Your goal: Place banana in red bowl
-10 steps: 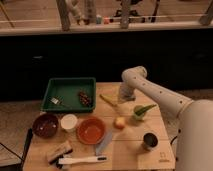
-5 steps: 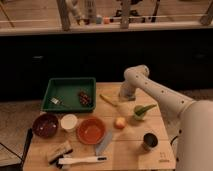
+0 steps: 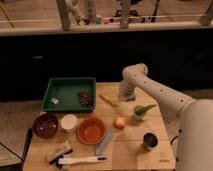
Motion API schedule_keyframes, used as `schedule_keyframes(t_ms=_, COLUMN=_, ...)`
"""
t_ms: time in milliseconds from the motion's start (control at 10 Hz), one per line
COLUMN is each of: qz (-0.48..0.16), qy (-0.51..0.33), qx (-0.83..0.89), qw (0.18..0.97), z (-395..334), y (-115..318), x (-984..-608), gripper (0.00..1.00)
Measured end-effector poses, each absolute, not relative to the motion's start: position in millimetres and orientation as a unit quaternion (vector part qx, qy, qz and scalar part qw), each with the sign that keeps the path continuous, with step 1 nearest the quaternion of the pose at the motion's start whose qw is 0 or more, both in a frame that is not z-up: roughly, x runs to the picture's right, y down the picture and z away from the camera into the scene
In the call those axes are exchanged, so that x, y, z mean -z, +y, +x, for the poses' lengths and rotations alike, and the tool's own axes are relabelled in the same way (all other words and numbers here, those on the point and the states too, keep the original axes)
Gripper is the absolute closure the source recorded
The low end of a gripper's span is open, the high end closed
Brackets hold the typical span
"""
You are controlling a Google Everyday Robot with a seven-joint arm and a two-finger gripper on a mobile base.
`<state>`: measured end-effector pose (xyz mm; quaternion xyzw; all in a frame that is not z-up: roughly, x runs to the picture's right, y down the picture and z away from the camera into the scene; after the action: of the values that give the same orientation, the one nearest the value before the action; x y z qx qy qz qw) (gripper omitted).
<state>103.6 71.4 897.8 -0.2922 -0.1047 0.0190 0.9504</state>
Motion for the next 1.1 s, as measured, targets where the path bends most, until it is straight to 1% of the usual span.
schedule_keyframes(t_ms=100, qz=-0.292, qy=-0.106, qx=-0.010, qw=0.951, z=100, y=70, x=-897, gripper=0.20)
schedule_keyframes(t_ms=700, qz=-0.295, qy=-0.107, qx=0.034, qw=0.949, z=73, y=65, x=-896, gripper=0.20)
schedule_keyframes(t_ms=1100, qz=-0.297, qy=-0.106, qx=0.061, qw=0.947, z=52, y=70, x=-909, gripper=0.20)
